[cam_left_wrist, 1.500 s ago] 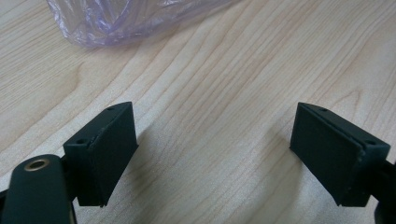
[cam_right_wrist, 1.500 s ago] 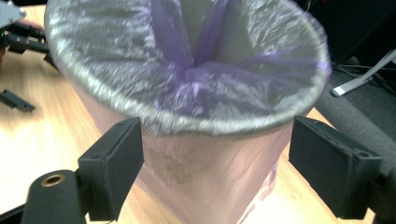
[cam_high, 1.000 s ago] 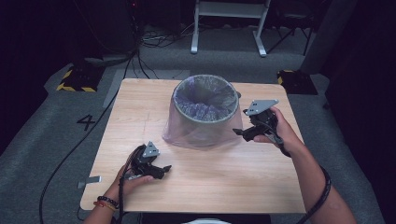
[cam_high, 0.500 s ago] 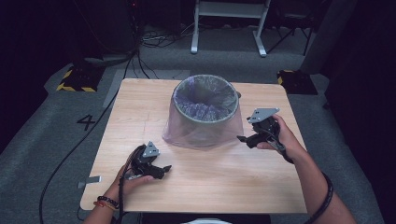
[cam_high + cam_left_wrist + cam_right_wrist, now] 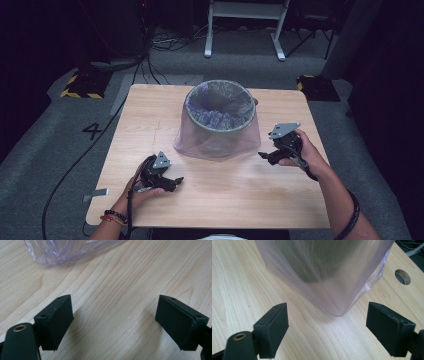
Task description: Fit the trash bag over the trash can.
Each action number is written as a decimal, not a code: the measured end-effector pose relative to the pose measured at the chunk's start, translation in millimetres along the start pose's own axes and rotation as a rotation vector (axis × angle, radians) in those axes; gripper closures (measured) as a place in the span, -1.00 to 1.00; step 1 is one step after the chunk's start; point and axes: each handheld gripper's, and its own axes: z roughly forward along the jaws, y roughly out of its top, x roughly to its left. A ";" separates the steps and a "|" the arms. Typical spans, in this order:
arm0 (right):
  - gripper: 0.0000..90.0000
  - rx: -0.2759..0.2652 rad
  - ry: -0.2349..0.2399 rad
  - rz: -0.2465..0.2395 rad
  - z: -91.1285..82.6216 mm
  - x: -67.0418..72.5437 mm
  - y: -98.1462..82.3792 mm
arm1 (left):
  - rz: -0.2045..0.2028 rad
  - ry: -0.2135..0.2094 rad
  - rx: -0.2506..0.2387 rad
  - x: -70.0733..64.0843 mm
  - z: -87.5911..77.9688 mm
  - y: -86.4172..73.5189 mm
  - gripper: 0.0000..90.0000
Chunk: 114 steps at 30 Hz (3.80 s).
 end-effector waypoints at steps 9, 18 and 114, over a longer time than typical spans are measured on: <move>-0.60 0.038 -0.006 -0.001 5.8 6.0 -18.0 | 0.000 0.000 0.000 0.0 0.0 0.0 -0.68; -0.60 0.086 -0.019 0.013 14.9 10.9 -37.4 | 0.000 0.000 0.000 0.0 0.0 0.0 -0.68; -0.62 -0.119 -0.034 0.379 -23.9 32.6 -176.5 | 0.003 -0.005 -0.001 0.2 0.8 0.6 -0.69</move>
